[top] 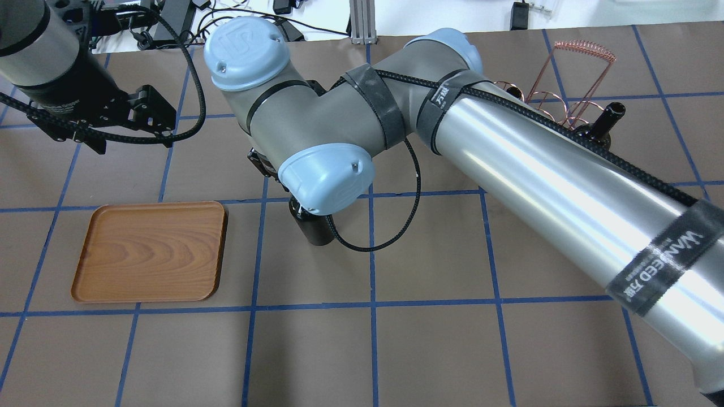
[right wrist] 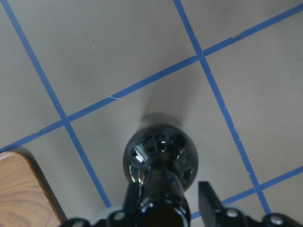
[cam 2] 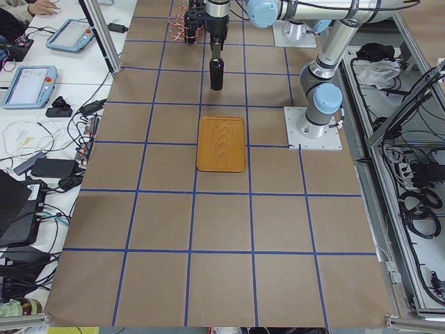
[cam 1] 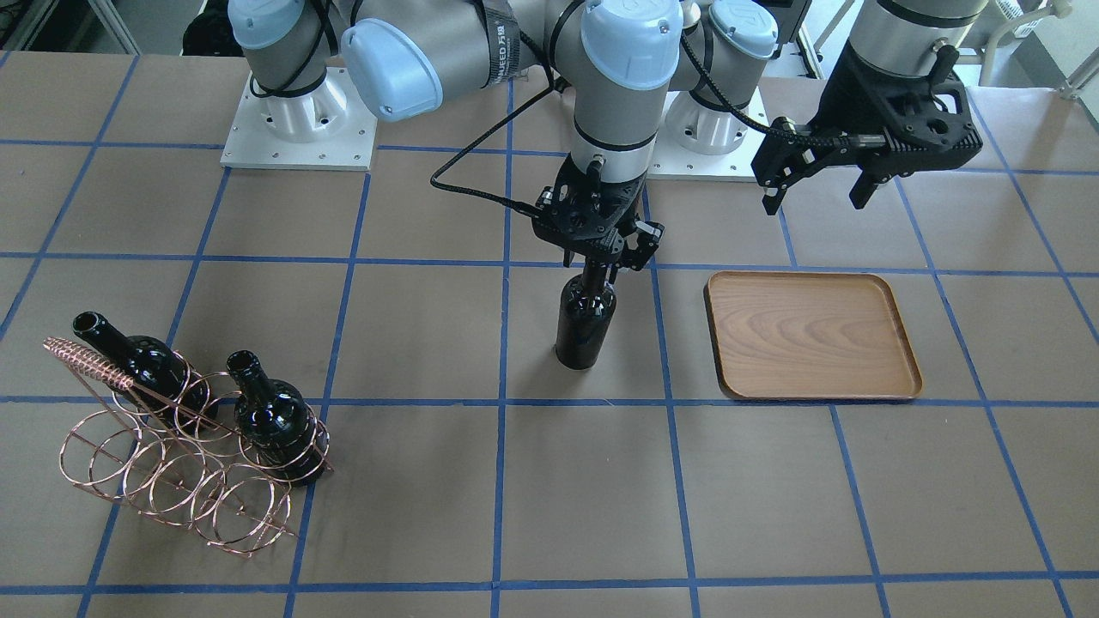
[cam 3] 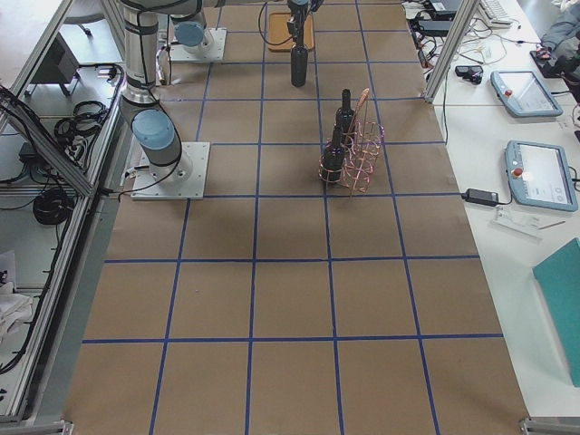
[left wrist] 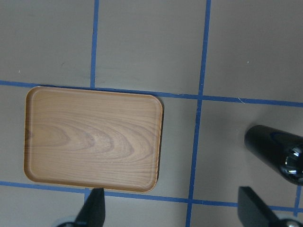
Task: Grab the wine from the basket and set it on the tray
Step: 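Stand the bottle upright on the table, open right gripper, raise it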
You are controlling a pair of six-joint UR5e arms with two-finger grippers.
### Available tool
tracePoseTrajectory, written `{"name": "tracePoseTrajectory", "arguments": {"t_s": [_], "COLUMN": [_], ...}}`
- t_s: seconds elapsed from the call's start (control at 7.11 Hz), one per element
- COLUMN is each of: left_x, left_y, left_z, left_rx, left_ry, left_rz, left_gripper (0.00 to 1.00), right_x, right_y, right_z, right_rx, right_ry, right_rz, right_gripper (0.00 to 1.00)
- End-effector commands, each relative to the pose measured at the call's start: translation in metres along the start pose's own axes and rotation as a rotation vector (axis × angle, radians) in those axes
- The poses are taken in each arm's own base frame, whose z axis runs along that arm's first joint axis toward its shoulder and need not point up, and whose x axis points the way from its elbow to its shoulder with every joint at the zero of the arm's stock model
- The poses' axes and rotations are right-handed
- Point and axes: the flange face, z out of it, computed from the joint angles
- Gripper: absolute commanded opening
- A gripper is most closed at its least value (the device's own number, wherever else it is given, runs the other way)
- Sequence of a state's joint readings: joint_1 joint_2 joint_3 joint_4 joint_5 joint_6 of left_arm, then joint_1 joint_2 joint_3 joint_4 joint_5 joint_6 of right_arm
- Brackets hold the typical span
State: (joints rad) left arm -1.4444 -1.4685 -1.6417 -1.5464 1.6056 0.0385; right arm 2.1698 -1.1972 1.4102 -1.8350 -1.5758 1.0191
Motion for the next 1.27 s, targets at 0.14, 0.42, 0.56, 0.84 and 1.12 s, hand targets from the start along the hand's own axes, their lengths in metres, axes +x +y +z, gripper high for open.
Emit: {"name": "tracePoseTrajectory", "arguments": {"t_s": [0.14,0.42,0.56,0.84,1.12], "left_x": [0.000,0.014,0.039,0.094,0.127], "left_y": [0.005,0.006,0.010,0.014,0.019], "left_z": [0.008,0.012,0.015,0.010,0.027], "left_rx": [-0.059,-0.087,-0.085,0.009,-0.020], "left_ry": [-0.003,0.011,0.010,0.025,0.023], "left_rz": [-0.004,0.011,0.026,0.124,0.186], "left_gripper": [1.00,1.00,1.00,1.00,1.00], "right_x": [0.066,0.165,0.199,0.238,0.259], "right_y": [-0.090,-0.160,-0.179,-0.200,-0.215], "right_z": [-0.069,-0.110,-0.113,-0.130,-0.132], "right_rx": [0.043,0.004,-0.031,0.002,0.004], "right_ry": [-0.068,-0.005,0.023,0.029,0.045], "right_rz": [-0.178,-0.352,-0.409,-0.350,-0.310], "right_gripper": [1.00,1.00,1.00,1.00,1.00]}}
